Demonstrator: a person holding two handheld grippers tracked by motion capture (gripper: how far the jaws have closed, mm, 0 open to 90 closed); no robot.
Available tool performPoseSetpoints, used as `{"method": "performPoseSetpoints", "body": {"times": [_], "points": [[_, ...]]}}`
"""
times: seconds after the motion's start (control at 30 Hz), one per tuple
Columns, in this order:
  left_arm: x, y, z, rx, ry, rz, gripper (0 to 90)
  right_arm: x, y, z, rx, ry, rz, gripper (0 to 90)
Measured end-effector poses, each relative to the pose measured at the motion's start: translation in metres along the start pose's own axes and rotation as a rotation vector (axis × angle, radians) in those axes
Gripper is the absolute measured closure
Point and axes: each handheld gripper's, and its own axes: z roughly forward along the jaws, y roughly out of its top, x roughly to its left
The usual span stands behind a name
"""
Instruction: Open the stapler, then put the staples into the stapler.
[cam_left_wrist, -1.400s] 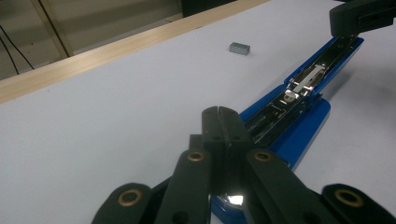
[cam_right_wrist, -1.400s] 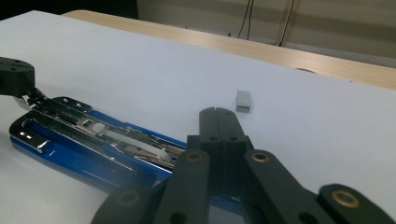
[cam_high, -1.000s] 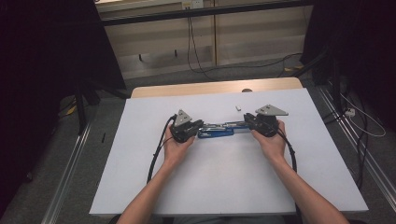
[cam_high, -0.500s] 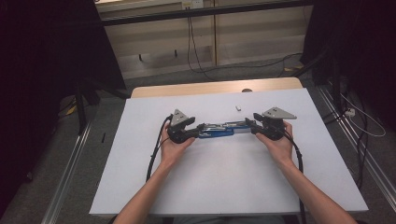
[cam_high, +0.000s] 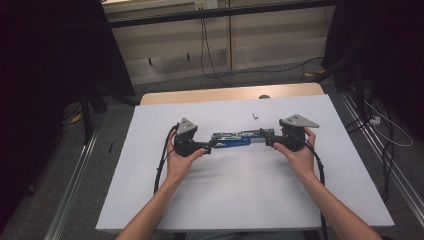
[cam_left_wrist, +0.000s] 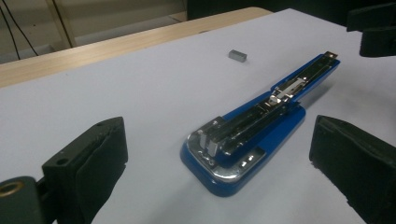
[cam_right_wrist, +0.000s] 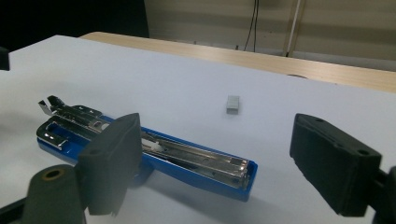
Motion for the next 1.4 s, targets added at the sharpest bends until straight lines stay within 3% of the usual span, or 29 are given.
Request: {"method": "performPoseSetpoints", "body": {"times": [0.07,0.23,0.47,0.63,0.7,0.87,0.97,1.07,1.17,1.4], "points": [[-0.002,-0.003,-0.005,-0.024,0.016,0.014,3.7,0.001,0.001,-0.001,-0.008,-0.001,-0.004,13.1],[-0.003,-0.008,-0.018,-0.049,-0.005,0.006,3.6,0.001,0.002,-0.002,-0.016,0.013,0.0,9.7],[-0.004,-0.019,-0.032,-0.07,0.037,0.012,3.6,-0.003,0.001,0.0,-0.008,-0.001,0.004,9.9],[-0.003,-0.022,-0.038,-0.077,0.044,-0.001,3.6,-0.004,0.001,0.002,-0.003,0.005,0.004,10.5],[-0.004,-0.02,-0.04,-0.084,0.059,0.025,3.6,-0.004,0.0,0.002,0.006,0.004,0.0,10.5],[-0.009,-0.022,-0.053,-0.08,0.062,0.038,3.9,-0.003,0.0,0.001,0.021,0.01,-0.005,9.9],[-0.007,-0.028,-0.061,-0.087,0.085,0.022,3.8,-0.003,0.001,0.0,0.019,0.008,-0.007,10.0],[-0.005,-0.031,-0.068,-0.1,0.071,0.001,3.6,-0.003,0.0,0.001,0.027,0.012,-0.006,10.0],[-0.005,-0.034,-0.074,-0.097,0.091,0.023,3.6,-0.004,-0.001,0.001,0.034,0.014,0.005,10.6],[-0.009,-0.044,-0.089,-0.097,0.087,0.02,3.6,-0.006,0.003,0.004,0.032,0.016,0.005,11.9]]}}
